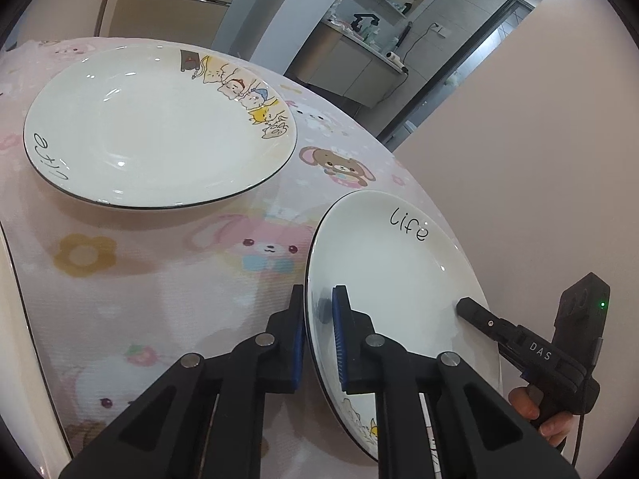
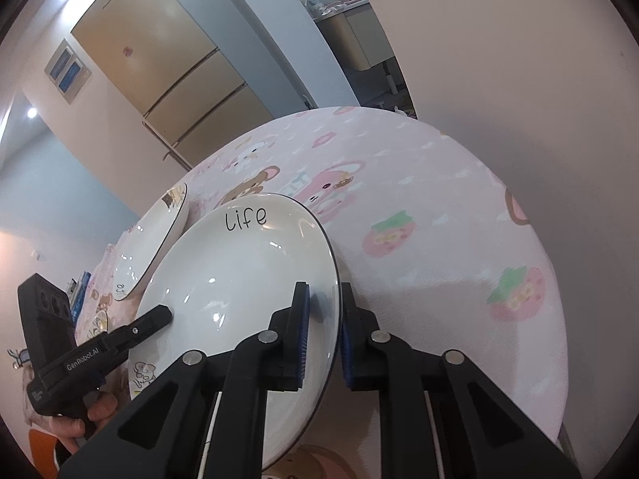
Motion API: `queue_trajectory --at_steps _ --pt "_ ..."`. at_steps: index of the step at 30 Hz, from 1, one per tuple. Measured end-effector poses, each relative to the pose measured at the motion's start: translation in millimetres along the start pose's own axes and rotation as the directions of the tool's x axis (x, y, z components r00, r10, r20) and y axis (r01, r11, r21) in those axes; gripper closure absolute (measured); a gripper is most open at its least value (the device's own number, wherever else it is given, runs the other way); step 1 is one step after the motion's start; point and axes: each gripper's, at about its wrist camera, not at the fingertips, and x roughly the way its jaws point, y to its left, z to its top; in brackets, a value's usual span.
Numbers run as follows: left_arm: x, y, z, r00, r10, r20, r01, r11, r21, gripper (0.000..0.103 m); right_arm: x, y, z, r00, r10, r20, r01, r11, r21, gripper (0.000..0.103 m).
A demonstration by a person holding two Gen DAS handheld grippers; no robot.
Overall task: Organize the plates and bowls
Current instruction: 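Close the right tool on the 'Life' plate rim while the left tool closes too, then lift the 'Life' plate with both tools and carry it over the cartoon-rim plate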
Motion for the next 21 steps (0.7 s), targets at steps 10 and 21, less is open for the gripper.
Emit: queue_trajectory --at_steps 10,21 --pt "-7.7 -18.7 -5.2 0.993 0.122 -0.005 -0.121 0.989 0.087 0.087 -10.4 11.5 -13.0 0.999 -0.05 0.0 0.05 0.999 0.007 0.09" --pt "-50.0 -43.4 -19.9 0.986 0.167 -0.008 -0.166 0.981 0.103 0.086 -42.4 24.4 -25.0 0.998 -0.062 0.015 0.061 0.997 0.053 0.089"
